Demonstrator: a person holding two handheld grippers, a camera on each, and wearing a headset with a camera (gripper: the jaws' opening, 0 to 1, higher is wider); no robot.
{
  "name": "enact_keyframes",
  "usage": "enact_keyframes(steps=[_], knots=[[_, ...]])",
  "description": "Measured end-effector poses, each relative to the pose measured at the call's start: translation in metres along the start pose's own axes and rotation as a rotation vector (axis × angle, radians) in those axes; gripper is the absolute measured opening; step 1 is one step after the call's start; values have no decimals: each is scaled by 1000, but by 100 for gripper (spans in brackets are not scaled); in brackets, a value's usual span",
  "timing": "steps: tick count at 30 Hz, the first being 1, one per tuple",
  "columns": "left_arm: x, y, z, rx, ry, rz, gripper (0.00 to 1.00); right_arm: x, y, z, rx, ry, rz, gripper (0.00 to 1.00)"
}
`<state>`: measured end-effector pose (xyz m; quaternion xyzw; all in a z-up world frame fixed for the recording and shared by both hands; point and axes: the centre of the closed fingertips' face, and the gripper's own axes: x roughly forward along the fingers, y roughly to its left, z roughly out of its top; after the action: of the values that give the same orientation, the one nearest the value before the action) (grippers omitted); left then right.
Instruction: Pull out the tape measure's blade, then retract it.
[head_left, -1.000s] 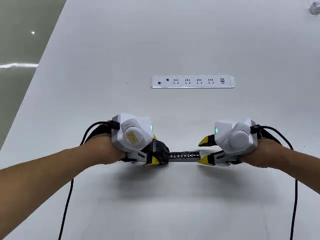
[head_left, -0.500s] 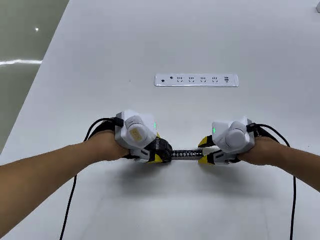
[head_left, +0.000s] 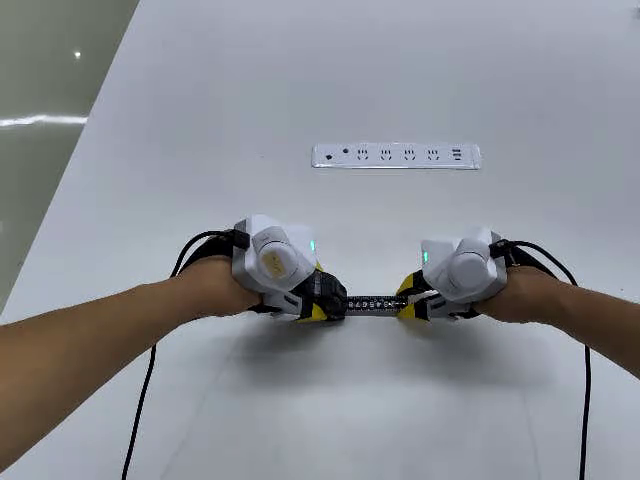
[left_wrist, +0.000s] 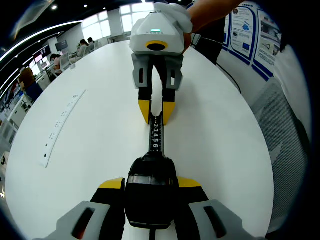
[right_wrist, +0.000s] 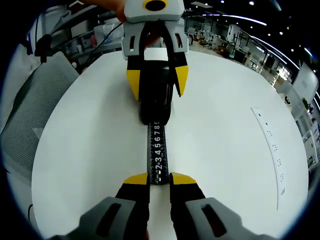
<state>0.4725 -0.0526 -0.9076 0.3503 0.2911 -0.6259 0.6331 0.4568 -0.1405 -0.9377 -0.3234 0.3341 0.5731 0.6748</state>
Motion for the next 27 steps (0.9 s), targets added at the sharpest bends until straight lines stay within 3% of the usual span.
enact_keyframes(steps=[6, 27], knots=[[1, 1, -1, -2, 21, 0, 35, -2, -1, -2, -2, -6, -1, 13], [0, 2, -2, 2, 25, 5, 35, -13, -1, -14, 15, 0, 5, 12]])
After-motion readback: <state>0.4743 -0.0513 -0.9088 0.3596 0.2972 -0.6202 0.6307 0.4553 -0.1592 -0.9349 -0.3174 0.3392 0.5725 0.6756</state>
